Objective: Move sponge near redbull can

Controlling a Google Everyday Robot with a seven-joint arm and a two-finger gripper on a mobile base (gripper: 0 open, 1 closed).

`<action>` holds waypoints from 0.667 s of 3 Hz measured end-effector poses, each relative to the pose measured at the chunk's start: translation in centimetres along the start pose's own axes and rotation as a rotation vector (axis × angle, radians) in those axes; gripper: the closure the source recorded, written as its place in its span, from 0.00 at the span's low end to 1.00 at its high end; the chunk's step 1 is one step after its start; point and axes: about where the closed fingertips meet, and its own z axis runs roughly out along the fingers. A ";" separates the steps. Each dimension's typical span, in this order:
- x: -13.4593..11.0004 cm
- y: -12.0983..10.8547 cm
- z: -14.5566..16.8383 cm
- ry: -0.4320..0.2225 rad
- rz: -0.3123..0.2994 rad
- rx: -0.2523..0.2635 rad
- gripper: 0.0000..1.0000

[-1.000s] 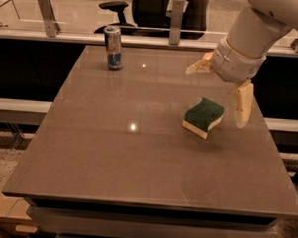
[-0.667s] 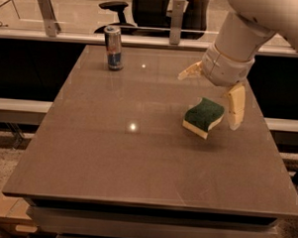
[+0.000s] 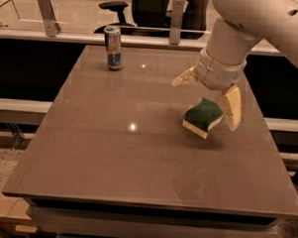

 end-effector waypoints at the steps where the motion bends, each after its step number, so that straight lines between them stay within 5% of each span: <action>1: 1.0 0.3 0.4 -0.001 -0.009 -0.006 0.00; 2: 2.2 0.3 1.5 -0.017 0.006 0.000 0.00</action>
Offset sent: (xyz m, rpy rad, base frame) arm 0.0208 -0.0283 -0.0282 0.0291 0.0371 -0.0213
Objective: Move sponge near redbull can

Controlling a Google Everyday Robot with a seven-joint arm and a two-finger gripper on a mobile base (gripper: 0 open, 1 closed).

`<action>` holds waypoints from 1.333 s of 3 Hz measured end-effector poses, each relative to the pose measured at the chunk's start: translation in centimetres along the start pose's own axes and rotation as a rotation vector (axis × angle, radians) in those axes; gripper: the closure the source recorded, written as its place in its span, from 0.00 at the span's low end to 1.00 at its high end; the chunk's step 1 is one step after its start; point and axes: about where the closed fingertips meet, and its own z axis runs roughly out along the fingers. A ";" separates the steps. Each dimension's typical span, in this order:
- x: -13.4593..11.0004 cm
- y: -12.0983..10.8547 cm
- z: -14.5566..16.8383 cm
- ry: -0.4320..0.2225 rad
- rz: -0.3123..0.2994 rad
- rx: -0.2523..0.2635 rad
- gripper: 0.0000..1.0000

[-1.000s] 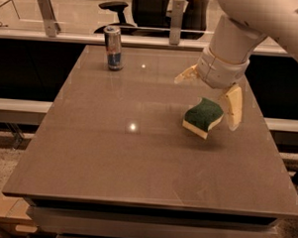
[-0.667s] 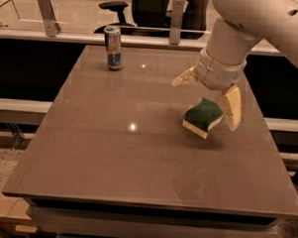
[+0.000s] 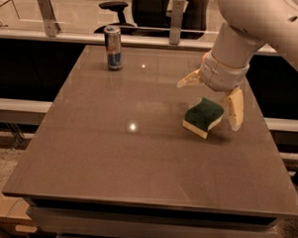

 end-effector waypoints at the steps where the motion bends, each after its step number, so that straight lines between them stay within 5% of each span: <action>1: 0.4 -0.2 1.4 -0.021 0.012 0.004 0.00; 4: -0.5 -0.4 3.1 -0.020 -0.105 -0.017 0.00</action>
Offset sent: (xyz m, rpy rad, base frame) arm 0.0037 0.0100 -0.0302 0.0238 0.0459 0.0300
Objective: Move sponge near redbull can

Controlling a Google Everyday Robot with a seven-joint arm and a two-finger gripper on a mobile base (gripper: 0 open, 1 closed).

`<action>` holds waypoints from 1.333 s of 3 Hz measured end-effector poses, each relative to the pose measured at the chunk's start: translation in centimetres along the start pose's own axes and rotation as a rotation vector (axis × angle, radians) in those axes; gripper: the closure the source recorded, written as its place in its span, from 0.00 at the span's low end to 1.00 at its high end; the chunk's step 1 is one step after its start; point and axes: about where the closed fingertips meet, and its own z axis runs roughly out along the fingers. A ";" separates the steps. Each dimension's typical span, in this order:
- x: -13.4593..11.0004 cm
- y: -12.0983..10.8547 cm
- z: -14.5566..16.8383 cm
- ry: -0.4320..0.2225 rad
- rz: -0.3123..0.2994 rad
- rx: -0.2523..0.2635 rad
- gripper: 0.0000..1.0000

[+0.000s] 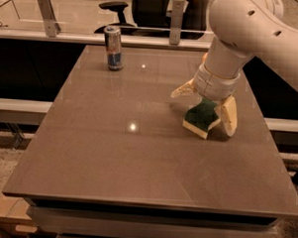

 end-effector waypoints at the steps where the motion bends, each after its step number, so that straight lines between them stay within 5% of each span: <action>1: -0.1 0.4 0.2 -0.003 -0.028 -0.014 0.17; 4: -0.1 0.8 -0.5 -0.004 -0.030 -0.008 0.87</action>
Offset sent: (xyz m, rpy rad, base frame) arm -0.0112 -0.0120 0.0001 -0.0019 0.0048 0.0320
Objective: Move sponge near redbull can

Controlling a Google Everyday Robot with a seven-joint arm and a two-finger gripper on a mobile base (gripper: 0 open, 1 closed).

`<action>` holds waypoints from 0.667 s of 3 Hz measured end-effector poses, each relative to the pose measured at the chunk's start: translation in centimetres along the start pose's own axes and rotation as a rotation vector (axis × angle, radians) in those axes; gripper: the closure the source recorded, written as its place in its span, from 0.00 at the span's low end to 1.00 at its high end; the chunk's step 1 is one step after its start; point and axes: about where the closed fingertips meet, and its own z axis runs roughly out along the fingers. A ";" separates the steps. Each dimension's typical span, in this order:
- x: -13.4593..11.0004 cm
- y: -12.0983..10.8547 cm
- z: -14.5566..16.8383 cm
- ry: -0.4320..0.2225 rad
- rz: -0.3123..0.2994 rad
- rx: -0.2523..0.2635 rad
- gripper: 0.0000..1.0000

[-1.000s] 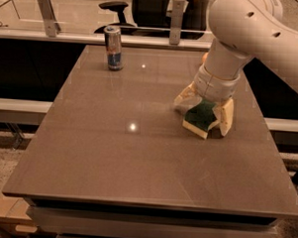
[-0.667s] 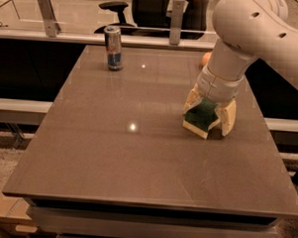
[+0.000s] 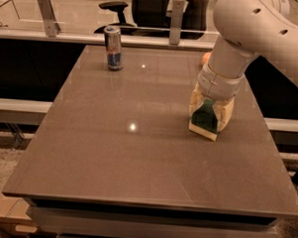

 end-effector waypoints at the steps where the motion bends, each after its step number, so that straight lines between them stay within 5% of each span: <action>1: 0.0 0.0 0.0 0.000 0.000 0.000 1.00; 2: 0.2 -0.6 -1.6 0.019 0.058 0.036 1.00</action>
Offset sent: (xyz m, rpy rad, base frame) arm 0.0111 0.0016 0.0476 0.0424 -0.0755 -0.1658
